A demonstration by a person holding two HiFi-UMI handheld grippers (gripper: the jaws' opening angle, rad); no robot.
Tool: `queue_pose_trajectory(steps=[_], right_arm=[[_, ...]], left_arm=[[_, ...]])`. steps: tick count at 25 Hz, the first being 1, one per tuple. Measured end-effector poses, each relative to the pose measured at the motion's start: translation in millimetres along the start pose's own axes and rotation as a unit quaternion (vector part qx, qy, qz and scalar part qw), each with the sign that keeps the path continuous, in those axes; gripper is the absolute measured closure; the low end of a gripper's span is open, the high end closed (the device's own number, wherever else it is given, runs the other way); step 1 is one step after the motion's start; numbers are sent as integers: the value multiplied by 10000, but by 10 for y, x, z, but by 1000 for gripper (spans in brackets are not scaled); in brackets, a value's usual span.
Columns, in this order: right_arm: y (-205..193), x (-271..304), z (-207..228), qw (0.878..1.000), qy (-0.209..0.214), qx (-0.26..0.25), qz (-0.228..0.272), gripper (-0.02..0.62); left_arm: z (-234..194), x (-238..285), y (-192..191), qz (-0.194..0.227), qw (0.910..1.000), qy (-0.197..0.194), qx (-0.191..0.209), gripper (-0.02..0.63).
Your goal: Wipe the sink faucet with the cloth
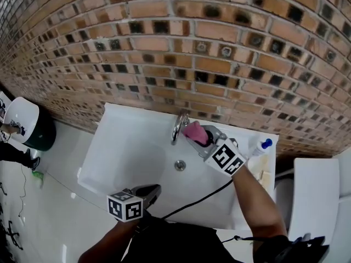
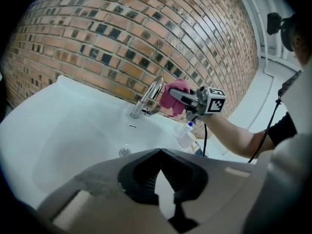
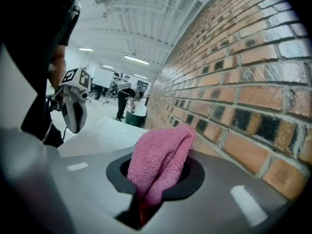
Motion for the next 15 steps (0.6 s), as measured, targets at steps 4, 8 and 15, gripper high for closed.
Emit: queue_pose_trajectory(steps=[4,8,15], right_arm=[[-267,82,360,9883,-678,1208,-641,531],[-555,309,728,9565,-1050,2591,-829,531],[-779,913,1045,9102,-460,4023,-866,532]], left_arm=[[-134,6,108,-74,9999,-108,-9,603],[-309,-23,205,-116,9998,-165,-60,603],[-628,-83,330,-15,9994,-156,-316,602]])
Point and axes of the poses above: the fingertips, and each gripper's own axes: x forward along the fingers, z to its right, y out of its top, the point moved 9 cm from there along -x, backward along the fingers, and after that the axes turned 7 degrees about -y, right-handed, at the moved point
